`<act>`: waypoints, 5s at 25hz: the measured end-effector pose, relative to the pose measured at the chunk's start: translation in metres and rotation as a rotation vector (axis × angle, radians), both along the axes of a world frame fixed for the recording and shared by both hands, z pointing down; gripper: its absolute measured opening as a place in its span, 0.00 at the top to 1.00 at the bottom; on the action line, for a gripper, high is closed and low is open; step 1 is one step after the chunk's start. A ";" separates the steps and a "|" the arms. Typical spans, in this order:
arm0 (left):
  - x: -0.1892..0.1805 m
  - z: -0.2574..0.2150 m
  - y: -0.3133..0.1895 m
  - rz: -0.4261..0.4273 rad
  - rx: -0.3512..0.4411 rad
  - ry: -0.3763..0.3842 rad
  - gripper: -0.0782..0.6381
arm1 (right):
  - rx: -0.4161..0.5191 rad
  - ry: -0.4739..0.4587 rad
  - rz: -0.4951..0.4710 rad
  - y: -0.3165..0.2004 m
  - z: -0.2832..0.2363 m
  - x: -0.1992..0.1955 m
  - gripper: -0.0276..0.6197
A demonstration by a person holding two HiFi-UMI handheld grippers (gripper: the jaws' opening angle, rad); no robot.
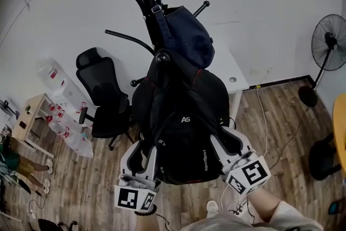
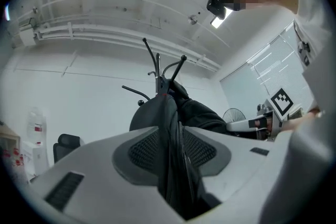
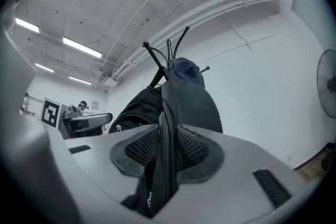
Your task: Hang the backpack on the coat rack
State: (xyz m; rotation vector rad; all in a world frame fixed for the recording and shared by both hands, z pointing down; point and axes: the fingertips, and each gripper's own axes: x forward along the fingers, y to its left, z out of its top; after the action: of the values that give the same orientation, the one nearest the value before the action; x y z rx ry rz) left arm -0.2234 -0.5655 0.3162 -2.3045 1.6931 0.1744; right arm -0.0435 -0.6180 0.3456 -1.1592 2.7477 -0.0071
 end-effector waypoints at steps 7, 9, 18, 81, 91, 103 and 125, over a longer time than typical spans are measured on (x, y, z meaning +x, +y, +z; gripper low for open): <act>-0.024 0.038 0.087 0.009 -0.046 0.089 0.73 | -0.163 0.021 0.138 0.083 0.074 0.039 0.79; -0.032 0.051 0.113 0.032 -0.072 0.109 0.73 | -0.204 0.048 0.164 0.117 0.097 0.037 0.79; -0.055 0.107 0.225 0.133 -0.162 0.201 0.76 | -0.312 0.147 0.275 0.265 0.151 0.025 0.79; 0.097 0.152 0.518 0.057 -0.279 0.127 0.88 | -0.281 0.019 0.152 0.539 0.158 0.129 0.91; 0.027 0.173 0.549 0.082 -0.325 0.157 0.88 | -0.262 0.056 0.193 0.583 0.157 0.072 0.91; 0.064 0.162 0.593 0.026 -0.281 0.203 0.88 | -0.260 0.032 0.165 0.610 0.154 0.115 0.92; 0.086 0.165 0.619 0.053 -0.321 0.189 0.88 | -0.274 0.042 0.145 0.632 0.162 0.125 0.94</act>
State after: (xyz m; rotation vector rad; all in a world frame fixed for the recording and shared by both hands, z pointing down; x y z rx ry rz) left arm -0.1373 0.0531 0.4815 -2.6397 1.8699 0.1439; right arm 0.0817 0.0140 0.5080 -1.4386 2.7545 -0.3564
